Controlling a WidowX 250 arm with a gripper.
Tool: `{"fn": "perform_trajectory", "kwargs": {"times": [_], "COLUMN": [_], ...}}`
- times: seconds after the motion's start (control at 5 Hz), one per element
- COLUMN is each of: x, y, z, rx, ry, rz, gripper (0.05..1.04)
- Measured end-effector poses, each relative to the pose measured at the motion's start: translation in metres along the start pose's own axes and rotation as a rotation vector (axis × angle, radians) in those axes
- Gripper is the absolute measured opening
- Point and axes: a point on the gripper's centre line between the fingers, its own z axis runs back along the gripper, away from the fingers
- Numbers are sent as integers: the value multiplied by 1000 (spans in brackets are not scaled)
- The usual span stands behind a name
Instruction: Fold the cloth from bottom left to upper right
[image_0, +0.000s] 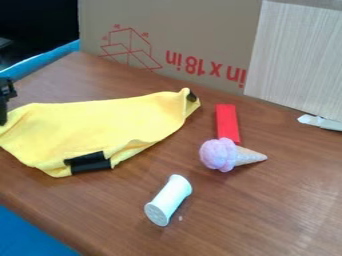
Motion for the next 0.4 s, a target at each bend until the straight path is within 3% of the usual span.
{"fn": "perform_trajectory", "kwargs": {"times": [0.2, 0.4], "x": [-7, -9], "y": [1, 2], "z": [-3, -3], "rx": [-2, -5], "ry": [18, 6], "rz": [-25, -52], "gripper": [370, 160]}}
